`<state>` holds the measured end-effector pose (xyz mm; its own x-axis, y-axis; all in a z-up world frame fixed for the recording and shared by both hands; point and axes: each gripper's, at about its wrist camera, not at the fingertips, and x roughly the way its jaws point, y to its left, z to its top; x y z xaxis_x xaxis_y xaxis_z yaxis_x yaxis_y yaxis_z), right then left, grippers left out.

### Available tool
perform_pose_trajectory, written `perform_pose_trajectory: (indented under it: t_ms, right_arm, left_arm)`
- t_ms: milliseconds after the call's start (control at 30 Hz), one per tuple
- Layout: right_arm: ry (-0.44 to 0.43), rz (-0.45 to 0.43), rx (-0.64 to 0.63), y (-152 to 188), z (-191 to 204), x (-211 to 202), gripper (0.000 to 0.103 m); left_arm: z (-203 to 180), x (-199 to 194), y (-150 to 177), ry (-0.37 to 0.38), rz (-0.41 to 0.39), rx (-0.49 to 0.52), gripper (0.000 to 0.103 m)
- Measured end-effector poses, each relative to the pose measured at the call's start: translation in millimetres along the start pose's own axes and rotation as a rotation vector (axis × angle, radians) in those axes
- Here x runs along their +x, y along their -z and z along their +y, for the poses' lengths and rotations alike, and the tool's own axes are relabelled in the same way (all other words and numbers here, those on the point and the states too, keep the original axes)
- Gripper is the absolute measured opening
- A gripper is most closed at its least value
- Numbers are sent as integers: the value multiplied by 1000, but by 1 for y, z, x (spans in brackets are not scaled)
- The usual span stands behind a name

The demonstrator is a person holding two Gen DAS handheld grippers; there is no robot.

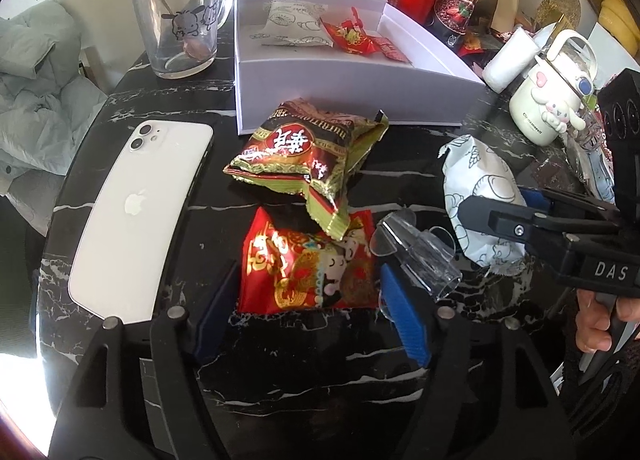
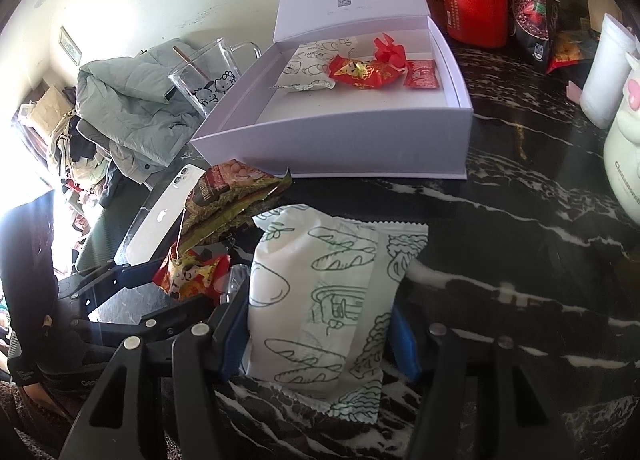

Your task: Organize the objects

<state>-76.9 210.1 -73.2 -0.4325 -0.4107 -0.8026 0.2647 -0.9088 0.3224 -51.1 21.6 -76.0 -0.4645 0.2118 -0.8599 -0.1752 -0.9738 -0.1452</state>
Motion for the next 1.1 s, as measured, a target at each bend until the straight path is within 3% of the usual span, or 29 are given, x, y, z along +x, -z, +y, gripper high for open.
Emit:
perform_pose_trajectory:
  t_ms: [167, 267, 400, 600, 800, 1100]
  right_arm:
    - [8, 5, 13, 4, -6, -1, 61]
    - [3, 6, 17, 6, -9, 0, 61]
    - [0, 6, 10, 5, -8, 1, 61]
    - [-9, 10, 0, 4, -4, 2, 61]
    - [-7, 14, -8, 2, -1, 2, 61]
    - [-18, 0, -45, -1, 11, -4, 61]
  left_arm:
    - [-16, 7, 1, -51, -3, 85, 81]
    - [-17, 8, 1, -43, -12, 86, 81]
    - [-15, 6, 1, -71, -25, 94, 62]
    - [-11, 5, 1, -52, -19, 92, 58]
    - [2, 1, -2, 38, -6, 18, 58]
    - [5, -12, 0, 39, -22, 4, 51]
